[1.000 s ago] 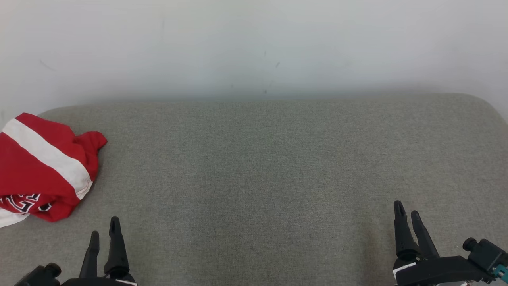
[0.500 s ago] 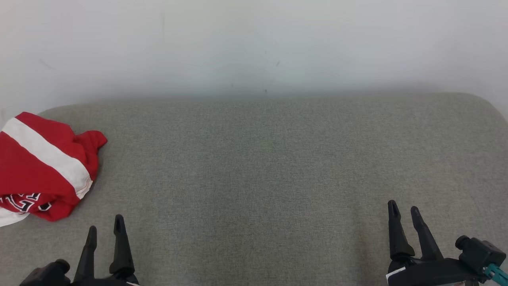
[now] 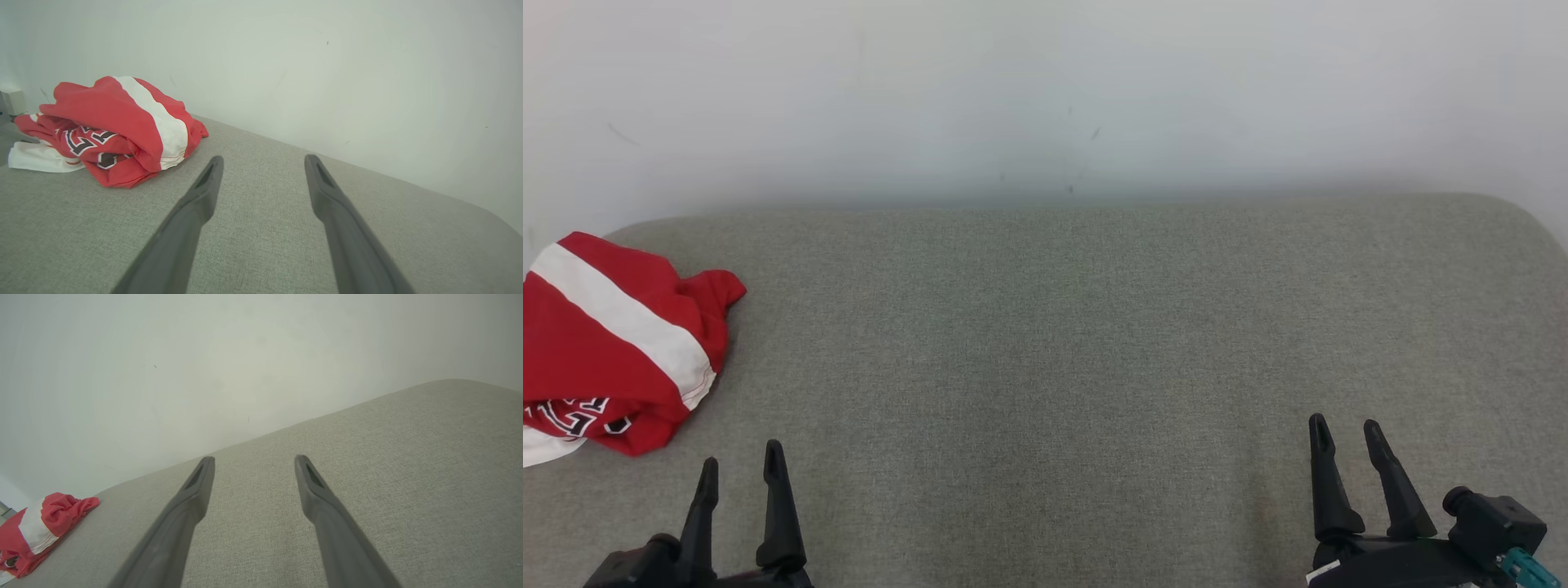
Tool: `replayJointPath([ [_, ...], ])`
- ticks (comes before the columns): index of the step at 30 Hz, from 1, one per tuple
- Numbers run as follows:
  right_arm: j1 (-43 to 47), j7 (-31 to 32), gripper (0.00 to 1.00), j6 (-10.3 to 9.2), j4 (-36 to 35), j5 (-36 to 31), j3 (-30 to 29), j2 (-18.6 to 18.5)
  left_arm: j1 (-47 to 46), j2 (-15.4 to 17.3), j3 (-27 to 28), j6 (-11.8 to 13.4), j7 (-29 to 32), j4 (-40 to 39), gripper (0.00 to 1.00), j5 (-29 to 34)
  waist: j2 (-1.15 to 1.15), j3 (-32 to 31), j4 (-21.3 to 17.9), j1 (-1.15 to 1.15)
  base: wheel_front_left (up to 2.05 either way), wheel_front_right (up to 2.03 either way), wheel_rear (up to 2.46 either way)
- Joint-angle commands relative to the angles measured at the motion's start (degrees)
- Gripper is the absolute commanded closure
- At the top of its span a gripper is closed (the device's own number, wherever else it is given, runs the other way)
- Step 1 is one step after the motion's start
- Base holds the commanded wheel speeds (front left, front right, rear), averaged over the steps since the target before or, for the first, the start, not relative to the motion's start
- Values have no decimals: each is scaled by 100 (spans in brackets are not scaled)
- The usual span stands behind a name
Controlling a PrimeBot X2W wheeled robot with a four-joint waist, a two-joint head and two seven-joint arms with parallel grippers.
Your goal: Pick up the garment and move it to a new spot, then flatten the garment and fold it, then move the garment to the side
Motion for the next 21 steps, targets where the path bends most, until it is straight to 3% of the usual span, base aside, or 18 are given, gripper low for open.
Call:
replayJointPath([
  [1,8,-71,0,14,-73,-190,20,-18,27,54,-12,22,-59,-84,0,180,0,-3,2,0,0,0,0],
  [14,83,-244,0,16,-154,-729,12,-19,124,108,-32,-19,-240,-226,0,771,0,-12,-1,0,0,0,0],
  [21,113,-315,0,17,-107,-669,-46,-20,164,120,-2,-36,-305,-272,0,1051,0,-19,-3,0,0,0,0],
])
